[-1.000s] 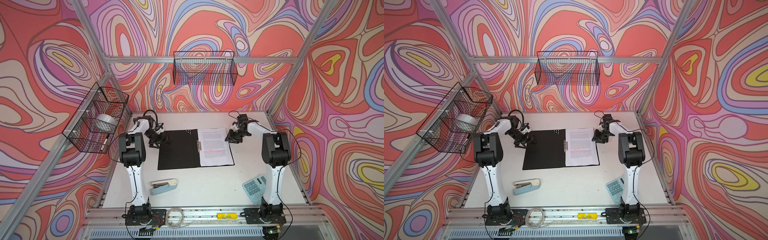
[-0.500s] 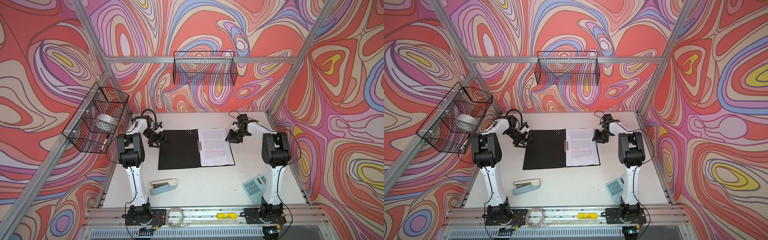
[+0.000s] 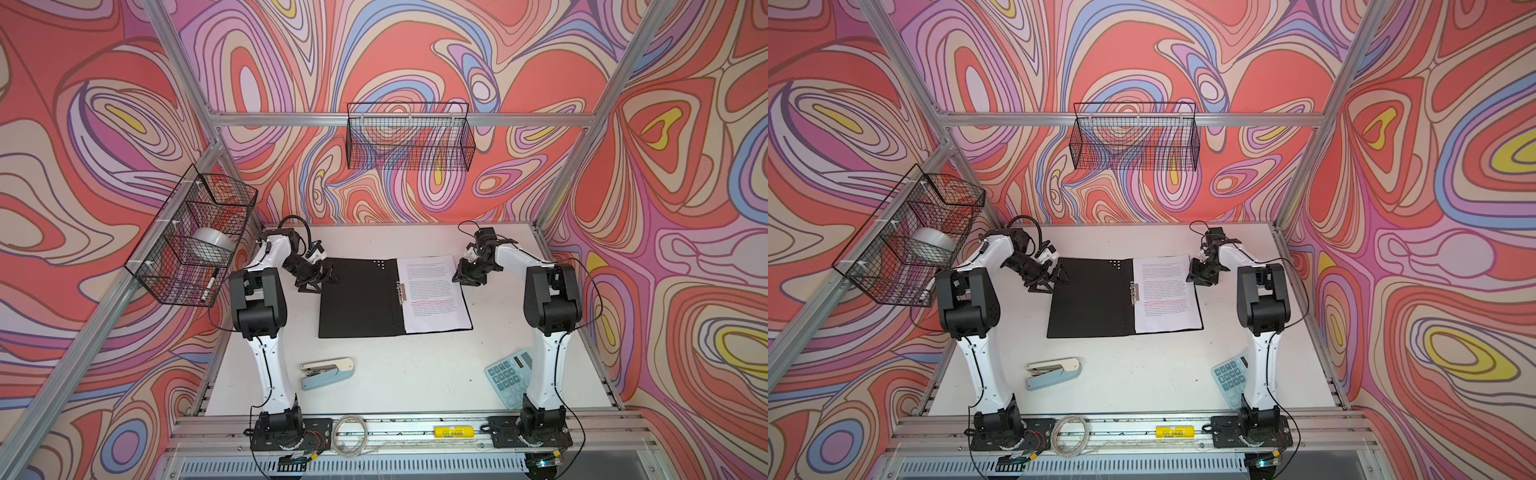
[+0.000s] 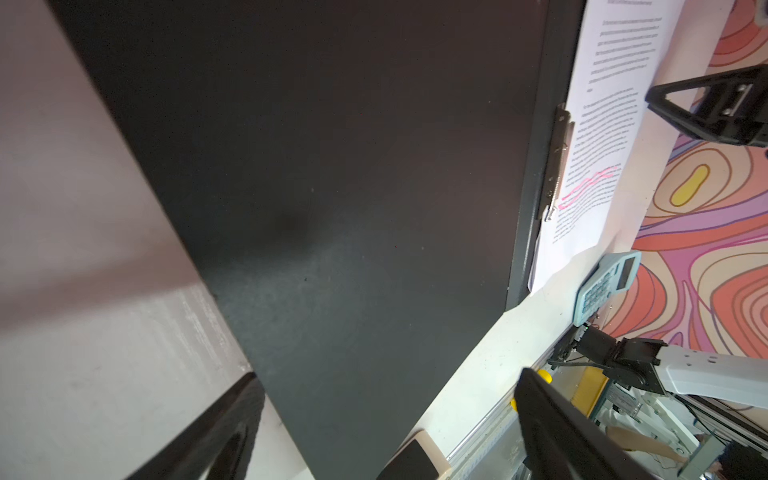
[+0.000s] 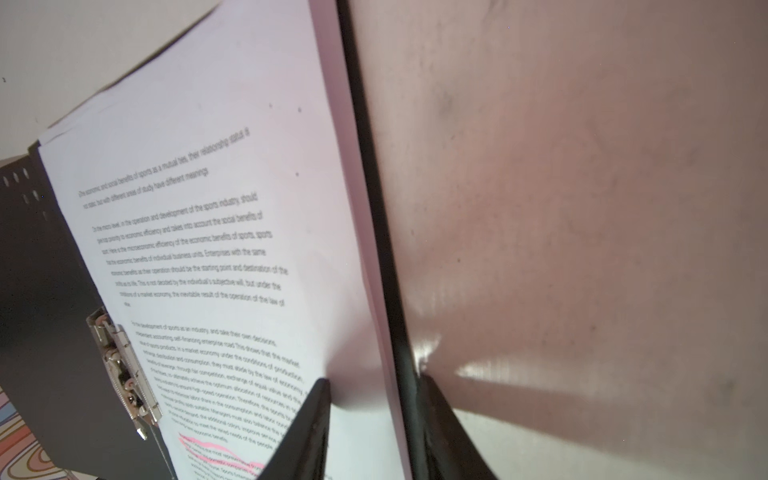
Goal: Put the files into the folder
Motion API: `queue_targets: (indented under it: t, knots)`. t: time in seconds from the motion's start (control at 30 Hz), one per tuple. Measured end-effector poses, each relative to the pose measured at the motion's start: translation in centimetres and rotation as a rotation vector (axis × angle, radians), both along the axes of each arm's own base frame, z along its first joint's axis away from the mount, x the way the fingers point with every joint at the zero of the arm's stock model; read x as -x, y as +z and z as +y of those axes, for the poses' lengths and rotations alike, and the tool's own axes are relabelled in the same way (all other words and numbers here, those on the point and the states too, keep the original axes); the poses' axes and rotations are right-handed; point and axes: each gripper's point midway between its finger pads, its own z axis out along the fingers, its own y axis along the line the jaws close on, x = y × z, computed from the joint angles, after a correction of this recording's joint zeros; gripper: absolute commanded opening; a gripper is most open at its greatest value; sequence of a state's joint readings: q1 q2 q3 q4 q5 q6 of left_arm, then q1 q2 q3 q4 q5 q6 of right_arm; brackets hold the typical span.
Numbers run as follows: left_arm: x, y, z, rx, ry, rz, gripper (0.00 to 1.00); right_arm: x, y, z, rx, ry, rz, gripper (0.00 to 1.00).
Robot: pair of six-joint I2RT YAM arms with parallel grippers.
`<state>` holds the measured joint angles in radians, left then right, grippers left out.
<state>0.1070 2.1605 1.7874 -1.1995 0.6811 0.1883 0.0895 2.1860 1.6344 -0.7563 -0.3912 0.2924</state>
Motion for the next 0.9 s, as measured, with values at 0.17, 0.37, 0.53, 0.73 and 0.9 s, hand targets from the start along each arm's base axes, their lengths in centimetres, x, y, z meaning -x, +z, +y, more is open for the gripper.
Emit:
queue_targets:
  t: [0.17, 0.37, 0.53, 0.73, 0.9]
  knots:
    - [-0.2, 1.7, -0.4, 0.044, 0.003, -0.018, 0.94, -0.1, 0.0, -0.2, 0.004, -0.004, -0.002, 0.36]
    - [-0.4, 3.8, -1.0, 0.087, -0.004, -0.051, 0.94, -0.1, 0.0, -0.3, 0.008, -0.004, -0.003, 0.36]
    - [-0.4, 5.6, -2.8, 0.185, -0.014, -0.074, 0.94, 0.1, 0.0, 0.6, -0.03, 0.012, 0.004, 0.36]
    - [-0.1, 6.7, -5.0, 0.261, -0.043, -0.077, 0.94, 0.7, 0.1, 2.6, -0.079, 0.051, 0.017, 0.36]
    - [0.0, 7.1, -5.0, 0.28, -0.038, -0.074, 0.94, 0.8, 0.1, 2.8, -0.096, 0.055, 0.025, 0.36]
